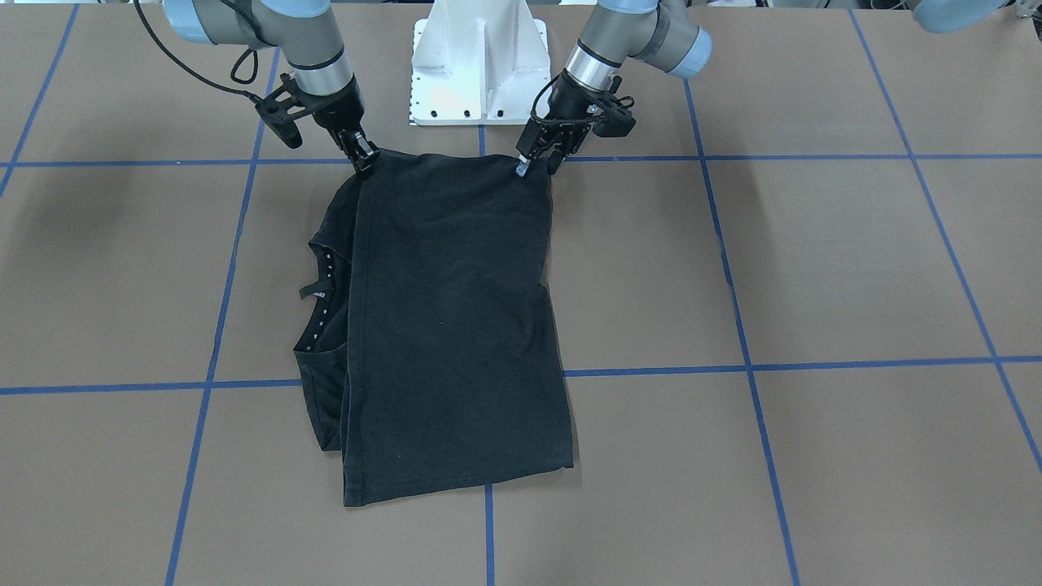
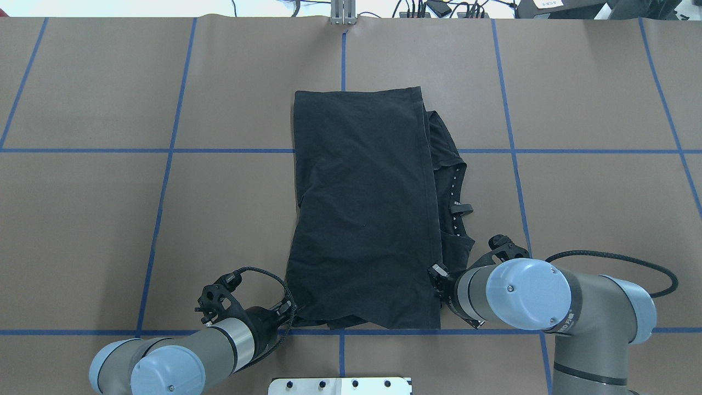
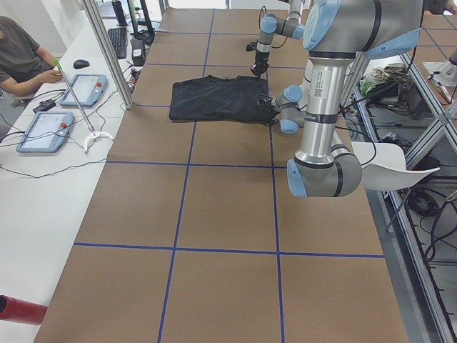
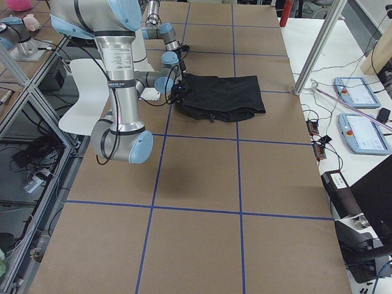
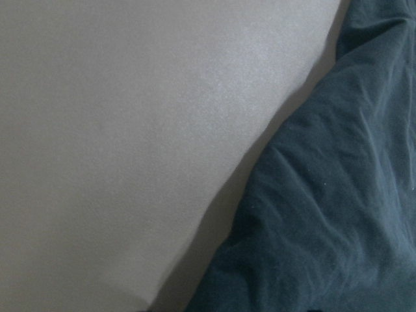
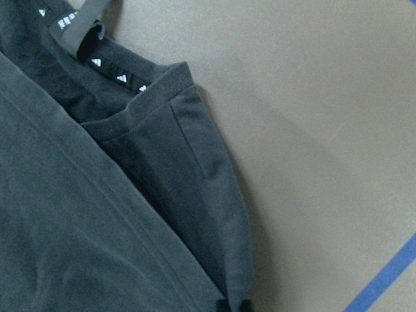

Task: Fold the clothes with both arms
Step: 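Hold the shirt's near corners with both grippers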

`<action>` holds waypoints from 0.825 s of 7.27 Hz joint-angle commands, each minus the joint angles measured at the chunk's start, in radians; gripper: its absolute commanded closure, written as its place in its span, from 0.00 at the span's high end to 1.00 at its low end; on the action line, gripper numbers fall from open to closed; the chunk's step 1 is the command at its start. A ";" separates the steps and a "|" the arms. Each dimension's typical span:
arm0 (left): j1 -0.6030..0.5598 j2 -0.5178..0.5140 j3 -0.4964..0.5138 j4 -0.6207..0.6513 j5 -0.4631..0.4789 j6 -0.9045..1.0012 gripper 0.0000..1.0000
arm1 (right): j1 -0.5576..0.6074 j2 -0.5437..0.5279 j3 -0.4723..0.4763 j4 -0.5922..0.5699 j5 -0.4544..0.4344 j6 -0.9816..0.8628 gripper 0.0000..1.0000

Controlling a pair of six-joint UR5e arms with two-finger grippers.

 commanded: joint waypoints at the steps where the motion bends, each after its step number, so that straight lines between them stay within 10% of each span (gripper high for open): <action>1: -0.002 -0.001 -0.005 0.001 0.000 0.001 0.65 | 0.000 0.002 0.001 0.000 0.000 0.000 0.00; 6: -0.002 -0.002 -0.069 0.088 0.000 0.001 0.22 | -0.003 0.008 -0.008 -0.001 -0.002 0.000 0.00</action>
